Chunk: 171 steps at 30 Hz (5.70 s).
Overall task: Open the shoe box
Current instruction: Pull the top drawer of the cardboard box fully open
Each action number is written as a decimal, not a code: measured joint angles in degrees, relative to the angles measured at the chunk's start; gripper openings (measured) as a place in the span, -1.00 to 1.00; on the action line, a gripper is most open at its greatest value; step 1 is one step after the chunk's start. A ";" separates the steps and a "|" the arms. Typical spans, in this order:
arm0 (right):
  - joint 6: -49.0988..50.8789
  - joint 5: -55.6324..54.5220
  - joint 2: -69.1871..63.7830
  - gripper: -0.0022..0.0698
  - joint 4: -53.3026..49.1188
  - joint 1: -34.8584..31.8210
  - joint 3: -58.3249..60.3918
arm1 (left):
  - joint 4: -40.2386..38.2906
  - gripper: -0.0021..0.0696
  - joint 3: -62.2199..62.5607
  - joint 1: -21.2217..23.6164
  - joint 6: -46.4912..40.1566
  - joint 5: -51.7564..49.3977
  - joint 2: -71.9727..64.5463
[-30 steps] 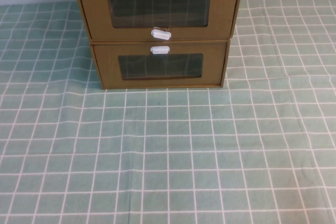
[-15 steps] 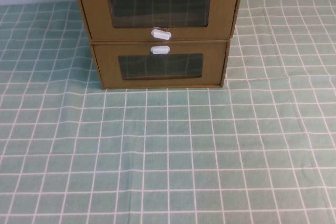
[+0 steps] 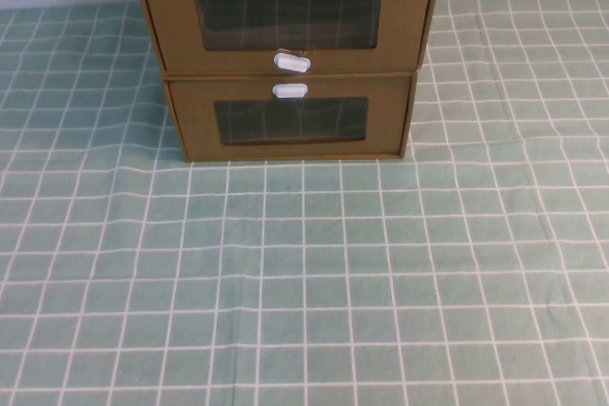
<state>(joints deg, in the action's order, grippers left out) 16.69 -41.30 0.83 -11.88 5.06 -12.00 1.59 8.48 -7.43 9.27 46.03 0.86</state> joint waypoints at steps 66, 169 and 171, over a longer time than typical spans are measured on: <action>-51.94 78.15 -85.67 -0.98 -2.21 39.13 -62.09 | -52.33 -0.96 112.77 -1.44 -59.11 -104.17 -112.03; 21.93 76.66 -119.43 -0.92 -83.28 43.71 -78.88 | -60.97 -0.96 123.77 -2.17 -56.41 -109.54 -126.73; 21.44 77.34 -118.28 -0.92 -83.28 44.59 -77.03 | -60.97 -0.96 123.77 -2.17 -55.72 -110.12 -126.73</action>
<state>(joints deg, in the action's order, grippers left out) 38.13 36.04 -117.46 -95.16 49.65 -89.03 -59.39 132.24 -9.60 -46.44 -64.09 -125.86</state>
